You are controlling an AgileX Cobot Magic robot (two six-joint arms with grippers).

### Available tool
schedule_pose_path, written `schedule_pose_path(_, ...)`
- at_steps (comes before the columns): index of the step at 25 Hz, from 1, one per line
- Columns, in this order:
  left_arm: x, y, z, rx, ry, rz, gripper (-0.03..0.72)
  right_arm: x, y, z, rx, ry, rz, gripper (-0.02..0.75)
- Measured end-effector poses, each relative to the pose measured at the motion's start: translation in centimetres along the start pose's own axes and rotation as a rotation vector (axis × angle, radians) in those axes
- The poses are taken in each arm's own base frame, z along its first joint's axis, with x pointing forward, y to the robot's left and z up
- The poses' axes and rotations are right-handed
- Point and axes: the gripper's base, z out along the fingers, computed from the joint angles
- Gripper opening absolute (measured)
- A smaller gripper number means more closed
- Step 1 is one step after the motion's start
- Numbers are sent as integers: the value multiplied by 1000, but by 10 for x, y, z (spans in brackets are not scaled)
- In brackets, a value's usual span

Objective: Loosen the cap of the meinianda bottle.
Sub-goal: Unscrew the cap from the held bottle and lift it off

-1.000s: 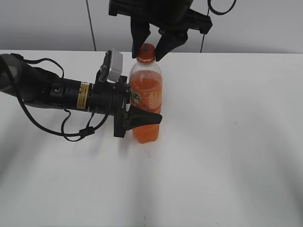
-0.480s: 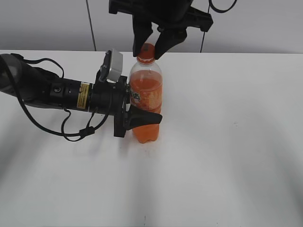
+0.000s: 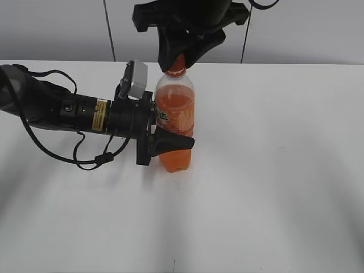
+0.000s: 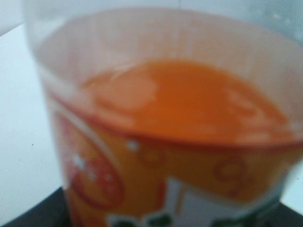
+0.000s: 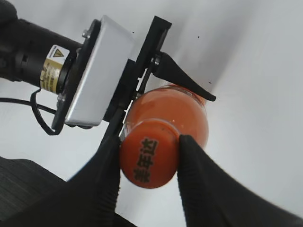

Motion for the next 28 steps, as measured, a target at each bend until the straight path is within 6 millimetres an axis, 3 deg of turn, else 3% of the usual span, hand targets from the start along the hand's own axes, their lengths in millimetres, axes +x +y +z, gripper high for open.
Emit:
schedule_pose_path(16,1,-1,-1,10,6,6,419,0,1,0,-8,-2,-754,278)
schedule_pose_path(28,1,-1,-1,11,6,5,419,0,1,0,-6,-4,-1144,272)
